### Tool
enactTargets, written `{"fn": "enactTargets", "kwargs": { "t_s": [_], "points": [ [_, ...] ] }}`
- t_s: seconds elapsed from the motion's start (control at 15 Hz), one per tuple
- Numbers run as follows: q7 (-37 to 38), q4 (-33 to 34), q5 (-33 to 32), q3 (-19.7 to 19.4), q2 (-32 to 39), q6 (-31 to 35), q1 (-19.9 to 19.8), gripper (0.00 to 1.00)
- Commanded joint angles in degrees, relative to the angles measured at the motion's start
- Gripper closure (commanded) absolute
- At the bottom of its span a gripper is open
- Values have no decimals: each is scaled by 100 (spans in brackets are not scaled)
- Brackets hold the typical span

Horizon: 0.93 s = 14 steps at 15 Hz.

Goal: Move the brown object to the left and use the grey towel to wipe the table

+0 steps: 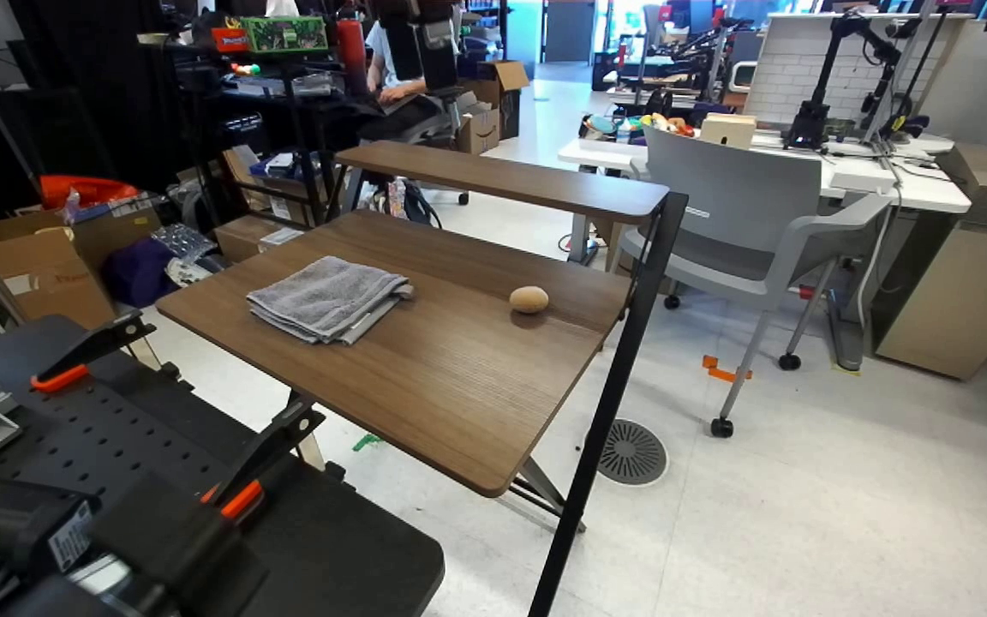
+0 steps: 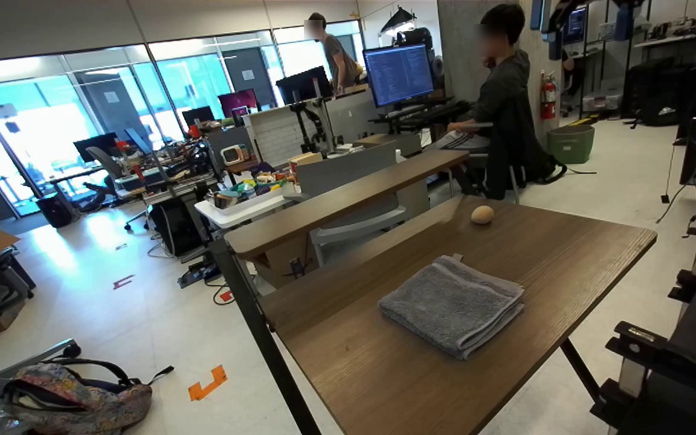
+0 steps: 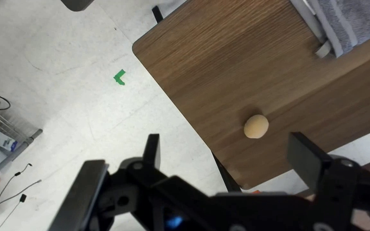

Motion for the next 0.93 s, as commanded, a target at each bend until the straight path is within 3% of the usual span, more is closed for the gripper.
{"fn": "enactTargets", "kwargs": {
  "t_s": [0.0,0.53,0.87],
  "points": [
    [22,91,-4,-147,132,-11,136,0],
    [121,255,-26,-145,230,55,144,0],
    [1088,818,-137,-194,1151,470,358,0]
  ]
}}
